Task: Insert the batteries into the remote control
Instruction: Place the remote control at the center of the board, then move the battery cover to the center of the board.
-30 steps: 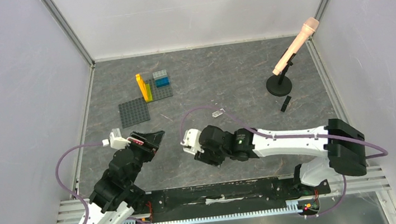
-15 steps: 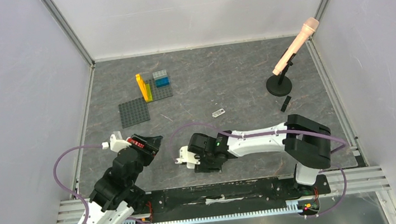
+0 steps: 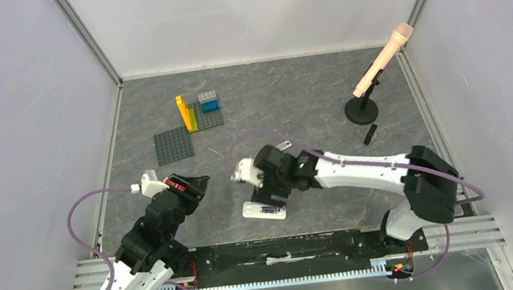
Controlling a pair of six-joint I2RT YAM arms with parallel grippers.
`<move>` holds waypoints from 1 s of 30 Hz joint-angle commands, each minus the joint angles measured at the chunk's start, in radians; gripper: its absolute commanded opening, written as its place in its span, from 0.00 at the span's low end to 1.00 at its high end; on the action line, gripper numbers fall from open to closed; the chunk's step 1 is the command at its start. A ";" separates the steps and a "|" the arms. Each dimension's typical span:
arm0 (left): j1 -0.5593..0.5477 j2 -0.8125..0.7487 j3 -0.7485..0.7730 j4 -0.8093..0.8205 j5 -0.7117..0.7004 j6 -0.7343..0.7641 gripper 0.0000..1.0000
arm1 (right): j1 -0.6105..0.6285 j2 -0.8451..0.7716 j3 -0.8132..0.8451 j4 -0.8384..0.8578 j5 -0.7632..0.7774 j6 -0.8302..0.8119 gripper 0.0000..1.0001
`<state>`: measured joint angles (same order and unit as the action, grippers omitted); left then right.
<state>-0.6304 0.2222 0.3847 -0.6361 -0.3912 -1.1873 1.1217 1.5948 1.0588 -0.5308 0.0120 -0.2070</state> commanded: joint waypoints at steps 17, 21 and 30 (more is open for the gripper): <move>-0.002 0.042 0.018 0.026 0.012 0.013 0.70 | -0.279 0.310 0.294 0.196 0.396 0.496 0.45; -0.002 0.055 0.014 0.037 0.011 0.017 0.70 | -0.290 0.342 0.291 0.201 0.416 0.498 0.44; -0.002 0.113 0.025 0.070 0.008 0.030 0.70 | -0.349 0.288 0.232 0.166 0.382 0.825 0.60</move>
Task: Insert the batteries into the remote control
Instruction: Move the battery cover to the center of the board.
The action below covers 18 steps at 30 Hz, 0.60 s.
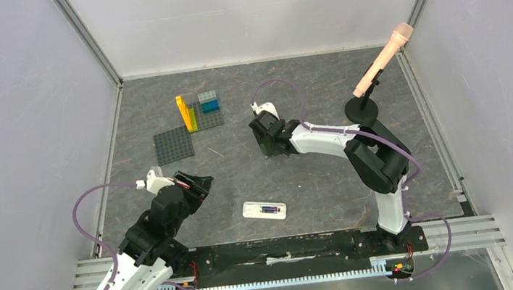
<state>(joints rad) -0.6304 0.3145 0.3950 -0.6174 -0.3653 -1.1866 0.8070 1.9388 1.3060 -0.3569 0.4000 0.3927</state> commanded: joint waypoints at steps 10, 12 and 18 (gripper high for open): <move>-0.002 0.039 -0.002 0.080 -0.009 0.023 0.69 | -0.058 -0.017 0.083 -0.187 -0.015 0.698 0.58; -0.002 0.033 0.000 0.071 -0.011 0.024 0.69 | -0.066 -0.010 0.082 -0.186 -0.018 0.768 0.59; -0.002 0.011 0.001 0.058 -0.015 0.025 0.69 | -0.088 0.059 0.140 -0.298 -0.022 0.934 0.53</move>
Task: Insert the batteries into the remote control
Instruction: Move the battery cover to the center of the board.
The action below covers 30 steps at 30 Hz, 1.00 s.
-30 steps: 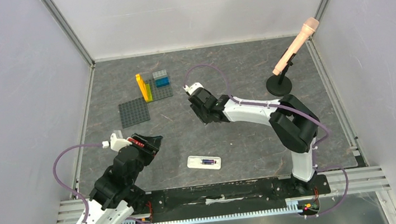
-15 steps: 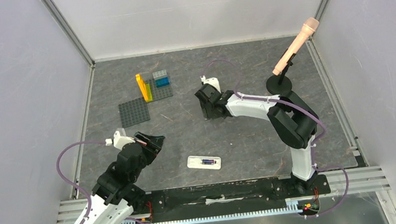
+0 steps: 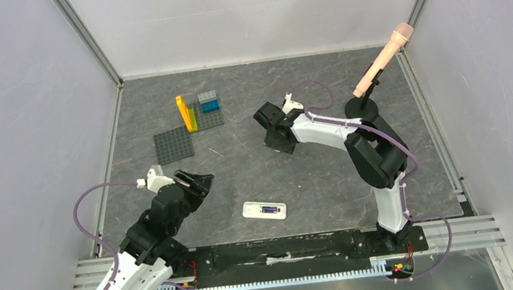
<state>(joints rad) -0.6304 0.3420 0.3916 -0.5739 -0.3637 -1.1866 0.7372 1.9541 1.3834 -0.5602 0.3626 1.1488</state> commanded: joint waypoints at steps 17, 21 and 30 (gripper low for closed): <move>-0.002 -0.049 0.012 -0.026 -0.040 0.025 0.68 | -0.035 0.147 0.165 -0.177 0.129 0.265 0.49; -0.002 -0.051 0.010 -0.026 -0.044 0.020 0.68 | -0.035 0.167 0.199 -0.209 0.135 0.238 0.45; -0.002 -0.066 0.007 -0.038 -0.049 0.017 0.68 | -0.036 0.212 0.253 -0.243 0.092 0.110 0.21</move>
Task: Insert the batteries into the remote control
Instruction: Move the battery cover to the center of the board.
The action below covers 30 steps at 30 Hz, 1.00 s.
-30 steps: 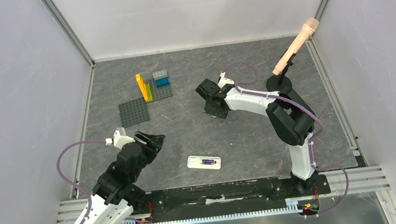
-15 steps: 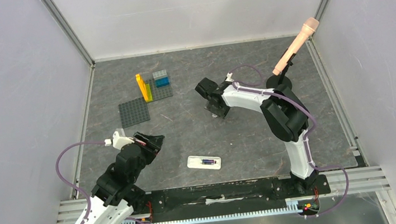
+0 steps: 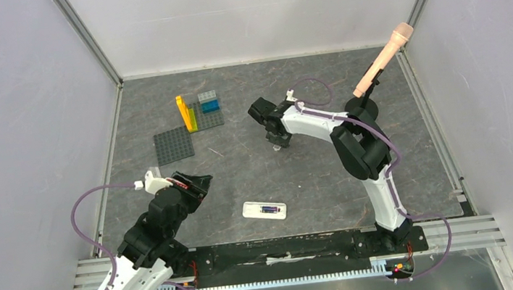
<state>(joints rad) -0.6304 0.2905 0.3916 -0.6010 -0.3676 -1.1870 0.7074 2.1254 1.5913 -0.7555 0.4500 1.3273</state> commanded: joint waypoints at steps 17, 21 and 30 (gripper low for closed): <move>-0.002 -0.033 -0.007 -0.009 -0.040 0.024 0.68 | -0.005 -0.227 -0.250 0.196 -0.354 -0.926 0.05; -0.002 -0.034 -0.011 -0.011 -0.042 0.025 0.67 | 0.006 -0.315 -0.380 0.168 -0.440 -1.095 0.08; -0.002 -0.027 -0.011 0.006 -0.044 0.031 0.67 | 0.077 -0.432 -0.548 0.177 -0.398 -1.220 0.40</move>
<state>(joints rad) -0.6304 0.2653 0.3775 -0.6147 -0.3759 -1.1866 0.7502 1.7397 1.0706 -0.5835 0.0139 0.1959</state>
